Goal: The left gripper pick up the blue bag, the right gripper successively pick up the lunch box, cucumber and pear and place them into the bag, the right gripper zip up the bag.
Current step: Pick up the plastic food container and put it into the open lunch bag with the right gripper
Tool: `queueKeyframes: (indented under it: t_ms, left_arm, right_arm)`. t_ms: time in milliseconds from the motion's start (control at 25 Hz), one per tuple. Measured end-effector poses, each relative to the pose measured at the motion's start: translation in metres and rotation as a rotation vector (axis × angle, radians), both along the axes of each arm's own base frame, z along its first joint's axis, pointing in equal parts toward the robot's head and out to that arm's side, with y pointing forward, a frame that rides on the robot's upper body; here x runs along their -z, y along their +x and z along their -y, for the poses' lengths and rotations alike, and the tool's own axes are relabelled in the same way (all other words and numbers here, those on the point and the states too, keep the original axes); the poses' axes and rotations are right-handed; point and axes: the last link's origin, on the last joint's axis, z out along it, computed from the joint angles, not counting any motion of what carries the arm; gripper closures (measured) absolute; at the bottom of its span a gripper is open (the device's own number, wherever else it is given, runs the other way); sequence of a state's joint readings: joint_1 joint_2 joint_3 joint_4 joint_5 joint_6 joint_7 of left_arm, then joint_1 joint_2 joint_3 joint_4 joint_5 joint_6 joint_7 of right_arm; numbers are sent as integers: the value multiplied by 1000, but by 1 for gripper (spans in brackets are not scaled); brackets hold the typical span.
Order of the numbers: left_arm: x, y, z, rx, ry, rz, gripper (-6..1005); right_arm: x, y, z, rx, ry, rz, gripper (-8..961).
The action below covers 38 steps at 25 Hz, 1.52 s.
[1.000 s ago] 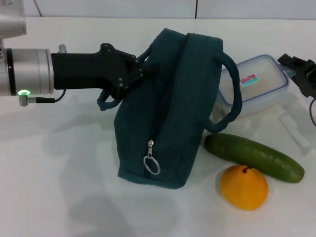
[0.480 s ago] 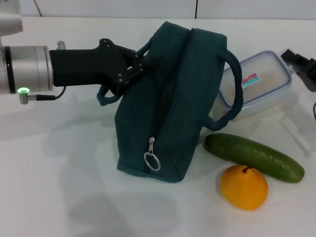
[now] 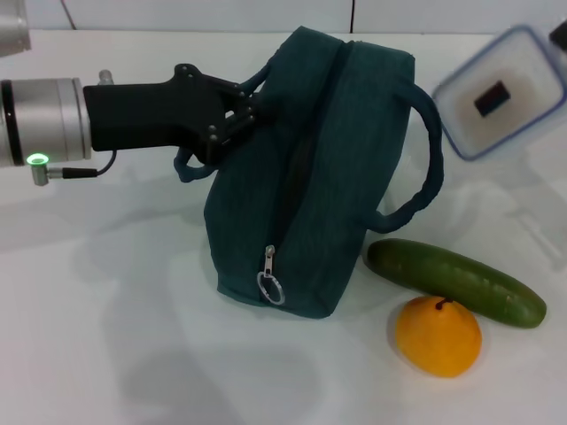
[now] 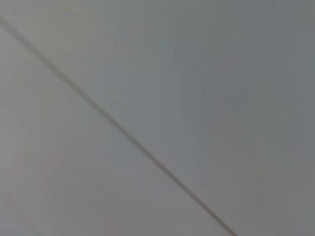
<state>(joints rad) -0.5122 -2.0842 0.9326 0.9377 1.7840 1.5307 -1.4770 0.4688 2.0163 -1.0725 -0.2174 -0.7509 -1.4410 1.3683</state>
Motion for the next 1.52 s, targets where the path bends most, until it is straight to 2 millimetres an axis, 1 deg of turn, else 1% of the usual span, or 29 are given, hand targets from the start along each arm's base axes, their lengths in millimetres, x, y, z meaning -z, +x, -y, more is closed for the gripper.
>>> queueKeyframes:
  t_ms: [160, 280, 360, 480, 600, 640, 760, 800, 840, 880, 1000, 1080, 1280, 1400, 1520]
  left_arm:
    - [-2, 2, -1, -7, -3, 0, 956]
    - [-2, 2, 0, -8, -8, -7, 957]
    - [-1, 4, -1, -3, -10, -9, 957]
    - [0, 5, -1, -4, -19, -9, 957]
    - [2, 7, -2, -6, -25, -12, 957]
    - [2, 7, -2, -6, -26, -13, 957]
    - [2, 8, -3, -2, -25, -15, 957]
    - [2, 9, -4, 0, -25, -15, 957]
    - [2, 10, -4, 1, -24, -15, 957]
    - [2, 10, -4, 0, -23, -16, 957]
    - [2, 9, -6, -8, -12, -18, 957]
    - [2, 8, -8, -15, -2, -20, 957]
    - [2, 8, -9, -20, 5, -23, 957]
    - [2, 7, -10, -25, 11, -26, 957]
    - [2, 6, -11, -30, 16, -32, 957]
  right_arm:
    - [-15, -17, 0, -110, 52, -18, 846]
    - [-26, -35, -6, -200, 87, -18, 842]
    - [-35, -52, -14, -267, 121, -17, 840]
    - [-41, -81, -28, -361, 132, -27, 836]
    - [-38, -113, -42, -448, 94, -39, 832]
    - [-37, -120, -44, -470, 80, -37, 831]
    - [-24, -147, -51, -548, 19, -14, 827]
    - [-21, -153, -52, -562, 5, -5, 826]
    - [-14, -162, -54, -581, -22, 11, 825]
    - [-14, -162, -54, -581, -22, 11, 823]
    - [-4, -167, -53, -589, -60, 34, 819]
    - [1, -163, -51, -582, -76, 42, 817]
    - [0, -142, -42, -540, -81, 46, 811]
    - [0, -125, -33, -506, -85, 46, 807]
    - [3, -116, -28, -489, -96, 58, 803]
